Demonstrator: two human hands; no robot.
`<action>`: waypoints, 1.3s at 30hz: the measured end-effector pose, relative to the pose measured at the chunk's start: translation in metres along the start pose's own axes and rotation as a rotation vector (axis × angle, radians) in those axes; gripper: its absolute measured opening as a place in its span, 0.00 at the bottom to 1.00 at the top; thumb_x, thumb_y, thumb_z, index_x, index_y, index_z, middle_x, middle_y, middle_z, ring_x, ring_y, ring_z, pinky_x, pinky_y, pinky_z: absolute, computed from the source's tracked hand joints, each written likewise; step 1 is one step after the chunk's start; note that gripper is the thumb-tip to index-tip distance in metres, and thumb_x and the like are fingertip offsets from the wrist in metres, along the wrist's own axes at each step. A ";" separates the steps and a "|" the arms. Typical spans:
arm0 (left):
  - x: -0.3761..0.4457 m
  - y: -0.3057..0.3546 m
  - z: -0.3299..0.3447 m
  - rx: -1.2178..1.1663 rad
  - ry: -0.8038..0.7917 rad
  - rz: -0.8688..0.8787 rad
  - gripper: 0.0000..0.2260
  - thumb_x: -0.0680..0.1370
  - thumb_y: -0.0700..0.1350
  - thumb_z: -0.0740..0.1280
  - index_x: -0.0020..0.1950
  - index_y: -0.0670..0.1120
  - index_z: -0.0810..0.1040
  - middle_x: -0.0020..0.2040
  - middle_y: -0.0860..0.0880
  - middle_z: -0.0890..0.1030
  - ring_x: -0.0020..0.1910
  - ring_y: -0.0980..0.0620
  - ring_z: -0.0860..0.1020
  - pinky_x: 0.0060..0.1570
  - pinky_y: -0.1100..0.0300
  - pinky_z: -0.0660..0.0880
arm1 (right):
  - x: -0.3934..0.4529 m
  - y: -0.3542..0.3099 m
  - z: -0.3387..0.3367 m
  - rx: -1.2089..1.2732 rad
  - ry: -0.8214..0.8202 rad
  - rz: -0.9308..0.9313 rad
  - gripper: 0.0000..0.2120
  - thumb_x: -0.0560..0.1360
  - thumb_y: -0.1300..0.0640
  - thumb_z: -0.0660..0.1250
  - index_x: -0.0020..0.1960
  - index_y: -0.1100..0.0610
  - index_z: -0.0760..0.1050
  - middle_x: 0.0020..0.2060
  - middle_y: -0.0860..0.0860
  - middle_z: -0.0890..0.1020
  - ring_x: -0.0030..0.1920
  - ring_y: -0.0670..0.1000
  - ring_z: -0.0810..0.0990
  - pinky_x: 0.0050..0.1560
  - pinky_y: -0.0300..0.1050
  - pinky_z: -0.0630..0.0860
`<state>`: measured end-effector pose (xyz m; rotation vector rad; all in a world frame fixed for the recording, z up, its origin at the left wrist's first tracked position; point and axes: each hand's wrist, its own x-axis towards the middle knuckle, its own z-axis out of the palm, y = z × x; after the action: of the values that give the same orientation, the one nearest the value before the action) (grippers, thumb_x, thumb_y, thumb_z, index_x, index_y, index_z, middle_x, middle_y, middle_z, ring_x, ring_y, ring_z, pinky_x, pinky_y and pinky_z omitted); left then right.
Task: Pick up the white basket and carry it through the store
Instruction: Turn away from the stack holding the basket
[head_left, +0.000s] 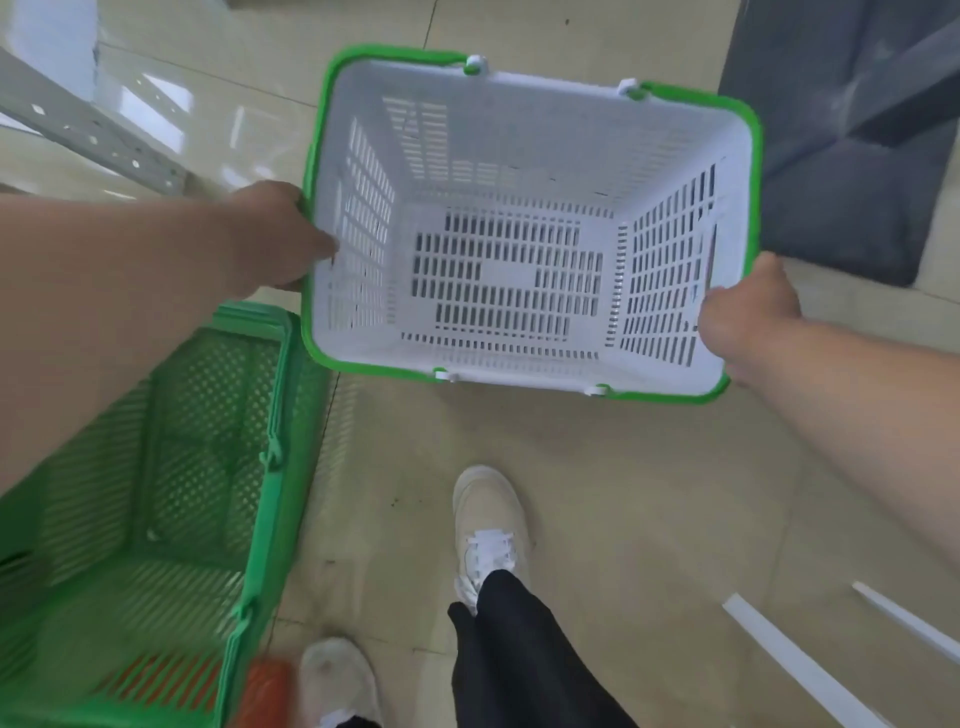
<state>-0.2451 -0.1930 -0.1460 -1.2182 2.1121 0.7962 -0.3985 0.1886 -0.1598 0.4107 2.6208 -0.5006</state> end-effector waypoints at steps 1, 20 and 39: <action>0.000 -0.001 0.002 -0.021 0.014 0.001 0.04 0.84 0.45 0.69 0.55 0.45 0.77 0.49 0.44 0.84 0.40 0.45 0.85 0.26 0.59 0.73 | -0.001 -0.001 0.001 0.017 0.033 0.004 0.12 0.81 0.61 0.59 0.64 0.58 0.70 0.52 0.51 0.74 0.50 0.54 0.72 0.46 0.41 0.66; -0.135 -0.037 -0.139 -0.588 0.000 -0.063 0.10 0.80 0.37 0.74 0.61 0.44 0.84 0.54 0.46 0.88 0.47 0.45 0.89 0.56 0.44 0.85 | -0.130 -0.095 -0.127 0.143 0.174 -0.077 0.11 0.77 0.64 0.57 0.57 0.57 0.70 0.44 0.51 0.76 0.46 0.57 0.75 0.44 0.44 0.69; -0.400 -0.305 -0.142 -0.972 0.317 -0.213 0.04 0.76 0.46 0.76 0.46 0.55 0.90 0.42 0.52 0.91 0.41 0.46 0.89 0.45 0.48 0.86 | -0.348 -0.233 -0.120 -0.165 -0.061 -0.616 0.20 0.81 0.63 0.59 0.72 0.55 0.65 0.50 0.56 0.73 0.47 0.59 0.72 0.44 0.46 0.68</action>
<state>0.1695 -0.2013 0.1717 -2.1220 1.7667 1.7139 -0.2271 -0.0400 0.1690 -0.4737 2.6703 -0.4645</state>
